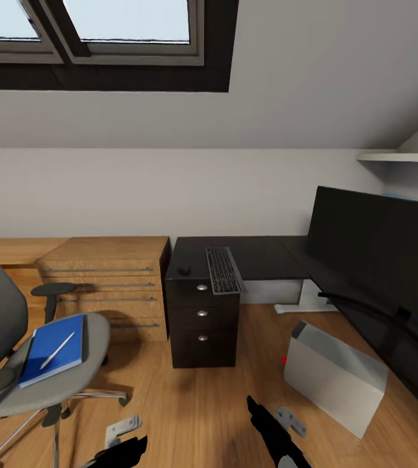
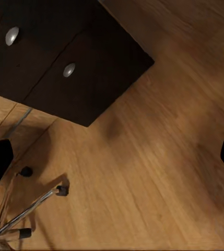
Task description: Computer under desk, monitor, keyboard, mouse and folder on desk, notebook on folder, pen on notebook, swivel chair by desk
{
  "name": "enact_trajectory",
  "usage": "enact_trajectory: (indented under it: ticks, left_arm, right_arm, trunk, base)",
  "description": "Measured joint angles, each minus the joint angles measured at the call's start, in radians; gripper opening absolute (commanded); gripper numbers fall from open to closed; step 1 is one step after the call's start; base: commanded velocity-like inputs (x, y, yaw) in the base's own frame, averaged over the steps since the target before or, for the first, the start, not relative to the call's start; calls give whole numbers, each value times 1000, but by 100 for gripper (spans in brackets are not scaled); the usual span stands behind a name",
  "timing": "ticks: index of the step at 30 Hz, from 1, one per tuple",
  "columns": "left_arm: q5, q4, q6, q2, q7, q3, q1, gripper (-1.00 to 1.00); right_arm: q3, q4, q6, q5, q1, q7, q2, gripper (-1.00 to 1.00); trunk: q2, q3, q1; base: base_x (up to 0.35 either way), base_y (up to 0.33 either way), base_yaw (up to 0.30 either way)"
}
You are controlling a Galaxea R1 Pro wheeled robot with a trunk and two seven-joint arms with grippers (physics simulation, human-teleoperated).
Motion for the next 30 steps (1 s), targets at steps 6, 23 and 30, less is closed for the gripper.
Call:
enact_trajectory:
  ticks: [6,23,30]
  left_arm:
    - [-1,17,-69,5,0,-3,40,100]
    - [-56,104,-341,4,0,-8,163,100]
    - [-58,114,-344,0,2,-24,164,100]
  right_arm:
    - [1,97,-93,50,1,-2,-31,100]
    - [18,264,-398,363,2,-12,-43,100]
    - [27,345,-403,388,2,-10,-40,100]
  trunk:
    - [42,19,-23]
    - [161,72,-88]
    - [210,94,-115]
  base:
    - [0,0,0]
    - [0,0,0]
    - [0,0,0]
